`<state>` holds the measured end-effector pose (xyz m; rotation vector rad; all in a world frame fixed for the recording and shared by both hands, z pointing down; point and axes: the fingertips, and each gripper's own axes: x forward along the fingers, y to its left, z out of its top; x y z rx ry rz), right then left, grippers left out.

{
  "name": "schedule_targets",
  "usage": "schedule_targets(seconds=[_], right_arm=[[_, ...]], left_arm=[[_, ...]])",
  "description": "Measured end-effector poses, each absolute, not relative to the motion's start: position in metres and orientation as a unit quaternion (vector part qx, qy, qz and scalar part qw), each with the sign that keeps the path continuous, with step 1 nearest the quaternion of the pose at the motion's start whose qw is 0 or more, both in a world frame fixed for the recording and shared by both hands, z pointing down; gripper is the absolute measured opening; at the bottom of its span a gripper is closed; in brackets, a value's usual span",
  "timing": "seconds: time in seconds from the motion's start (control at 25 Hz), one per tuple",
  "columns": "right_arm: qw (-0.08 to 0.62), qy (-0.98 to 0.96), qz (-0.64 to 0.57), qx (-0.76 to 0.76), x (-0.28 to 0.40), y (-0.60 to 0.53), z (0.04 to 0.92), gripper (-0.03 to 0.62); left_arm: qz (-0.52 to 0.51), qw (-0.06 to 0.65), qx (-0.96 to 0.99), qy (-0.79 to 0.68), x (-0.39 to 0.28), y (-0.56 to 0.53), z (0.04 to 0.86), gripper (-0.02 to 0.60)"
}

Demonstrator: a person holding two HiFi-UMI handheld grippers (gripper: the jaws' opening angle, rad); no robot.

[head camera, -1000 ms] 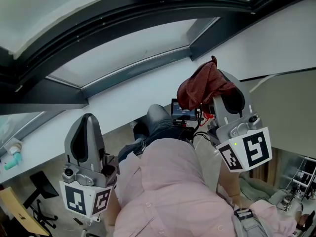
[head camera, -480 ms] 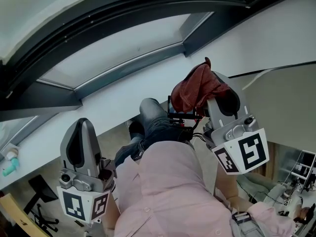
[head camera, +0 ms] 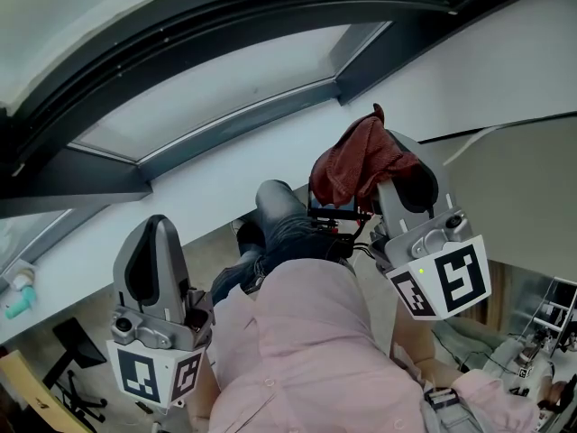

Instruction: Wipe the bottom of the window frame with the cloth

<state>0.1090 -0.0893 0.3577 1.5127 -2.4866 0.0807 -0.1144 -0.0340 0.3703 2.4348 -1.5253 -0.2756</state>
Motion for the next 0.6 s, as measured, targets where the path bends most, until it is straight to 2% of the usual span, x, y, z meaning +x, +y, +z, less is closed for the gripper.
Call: schedule_targets(seconds=[0.6], right_arm=[[0.123, -0.851, 0.022, 0.509, 0.1150, -0.0861, 0.3576, 0.055]], left_arm=[[-0.095, 0.123, 0.837, -0.524, -0.1059, -0.0291, 0.3660, 0.002]])
